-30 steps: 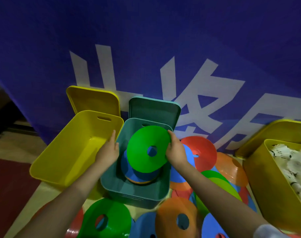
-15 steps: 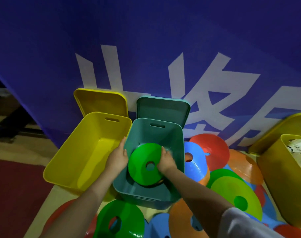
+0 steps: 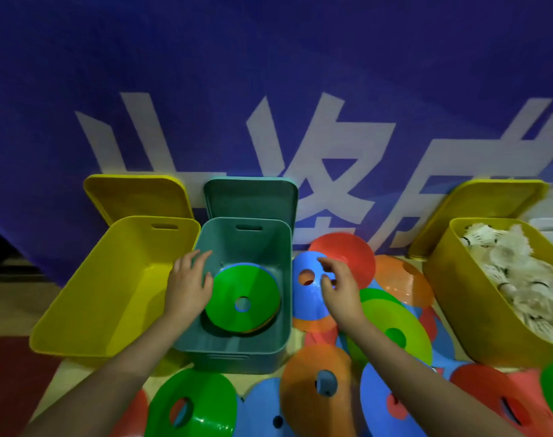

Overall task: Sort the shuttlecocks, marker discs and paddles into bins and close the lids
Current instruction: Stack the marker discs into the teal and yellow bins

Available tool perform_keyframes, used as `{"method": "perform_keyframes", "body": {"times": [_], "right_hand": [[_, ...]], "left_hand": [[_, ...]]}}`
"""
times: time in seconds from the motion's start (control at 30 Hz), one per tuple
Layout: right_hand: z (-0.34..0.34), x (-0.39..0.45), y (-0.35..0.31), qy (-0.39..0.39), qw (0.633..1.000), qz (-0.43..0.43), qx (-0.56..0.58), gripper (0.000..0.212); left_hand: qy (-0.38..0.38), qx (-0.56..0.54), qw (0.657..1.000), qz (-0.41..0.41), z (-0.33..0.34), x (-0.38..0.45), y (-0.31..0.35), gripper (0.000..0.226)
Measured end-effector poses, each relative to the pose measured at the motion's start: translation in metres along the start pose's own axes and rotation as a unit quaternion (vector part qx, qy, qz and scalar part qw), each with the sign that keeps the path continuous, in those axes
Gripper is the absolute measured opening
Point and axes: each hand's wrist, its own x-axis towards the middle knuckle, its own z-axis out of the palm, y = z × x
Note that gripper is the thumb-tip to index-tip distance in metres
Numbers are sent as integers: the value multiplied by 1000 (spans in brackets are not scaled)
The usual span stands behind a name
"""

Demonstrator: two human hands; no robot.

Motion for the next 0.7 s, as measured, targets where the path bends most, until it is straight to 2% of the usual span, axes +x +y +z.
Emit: {"method": "perform_keyframes", "body": {"times": [0.13,0.2,0.3,0.43,0.5,0.6,0.7], "right_hand": [[-65,-7,64,21,989,105,-106,37],[-89,-10,89,-19,975,149,-162,40],[-115,-15,115,-101,948,173,-246,50],[-133,-19,135,-176,915,183,-312,72],[-136,-22,138,-208,905,199,-313,86],[-126,-26,140,-253,887,199,-330,109],[-116,-29,146,-284,875,171,-353,113]], "left_hand": [[38,-140,988,54,0,6,91,41],[-1,-198,977,80,8,5,146,44],[-109,-249,962,42,47,-1,201,47],[-201,-155,966,-52,113,-4,227,50],[-212,-101,968,-83,137,-4,230,55],[-228,-39,969,-88,166,-4,235,63],[-226,6,968,-111,191,-6,244,71]]}}
